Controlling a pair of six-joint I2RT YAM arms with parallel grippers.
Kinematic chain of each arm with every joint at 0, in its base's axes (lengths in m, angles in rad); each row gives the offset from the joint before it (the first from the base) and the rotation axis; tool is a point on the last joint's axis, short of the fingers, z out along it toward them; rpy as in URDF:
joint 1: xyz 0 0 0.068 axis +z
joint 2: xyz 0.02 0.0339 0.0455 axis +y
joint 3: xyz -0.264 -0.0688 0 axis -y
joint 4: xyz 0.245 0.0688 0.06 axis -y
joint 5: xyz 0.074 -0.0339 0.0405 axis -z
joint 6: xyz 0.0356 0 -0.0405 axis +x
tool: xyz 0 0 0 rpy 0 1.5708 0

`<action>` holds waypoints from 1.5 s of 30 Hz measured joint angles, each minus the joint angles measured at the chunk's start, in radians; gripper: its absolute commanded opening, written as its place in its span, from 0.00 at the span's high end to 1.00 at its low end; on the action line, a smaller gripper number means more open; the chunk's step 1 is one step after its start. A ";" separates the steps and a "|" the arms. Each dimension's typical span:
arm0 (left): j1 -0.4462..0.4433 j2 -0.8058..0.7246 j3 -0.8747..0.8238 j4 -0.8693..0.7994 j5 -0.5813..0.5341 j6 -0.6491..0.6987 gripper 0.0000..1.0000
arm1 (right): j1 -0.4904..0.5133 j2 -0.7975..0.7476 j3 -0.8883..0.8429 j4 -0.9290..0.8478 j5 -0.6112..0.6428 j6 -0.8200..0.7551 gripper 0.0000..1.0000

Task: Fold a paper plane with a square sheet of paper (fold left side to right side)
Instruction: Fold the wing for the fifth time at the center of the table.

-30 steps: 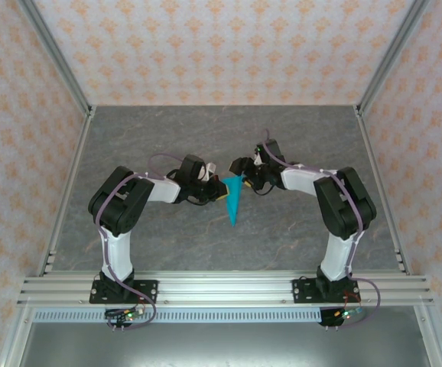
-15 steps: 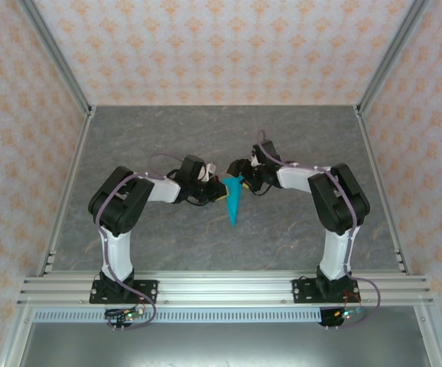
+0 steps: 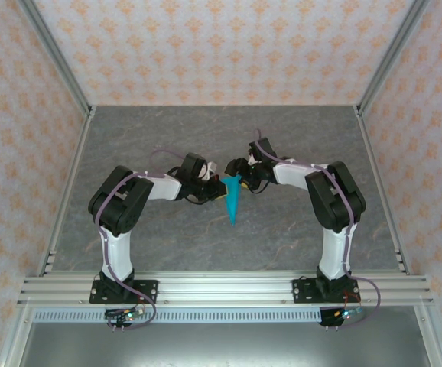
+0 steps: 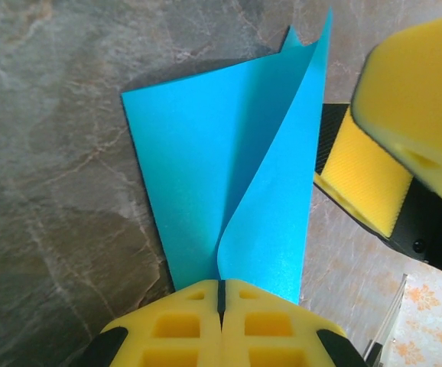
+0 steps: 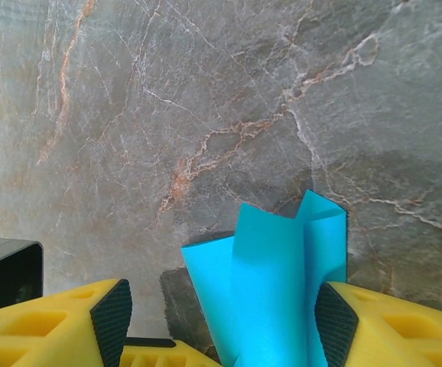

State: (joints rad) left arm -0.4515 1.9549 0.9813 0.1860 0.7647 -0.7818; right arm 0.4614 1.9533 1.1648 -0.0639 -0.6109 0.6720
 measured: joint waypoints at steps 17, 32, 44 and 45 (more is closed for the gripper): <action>0.000 0.000 0.020 -0.018 -0.014 0.006 0.99 | 0.005 0.000 0.000 -0.003 0.010 -0.012 0.31; 0.000 0.018 0.021 -0.017 -0.011 0.018 0.99 | 0.011 -0.006 0.002 -0.011 0.021 -0.023 0.31; 0.000 0.018 0.020 -0.017 -0.013 0.024 0.99 | 0.016 -0.074 0.007 -0.080 0.050 -0.031 0.30; 0.000 0.018 0.020 -0.017 -0.013 0.024 0.99 | 0.016 -0.094 0.007 -0.090 0.062 -0.036 0.30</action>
State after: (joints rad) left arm -0.4515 1.9724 1.0016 0.1688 0.7521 -0.7574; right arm 0.4774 1.8591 1.1717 -0.1535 -0.5488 0.6357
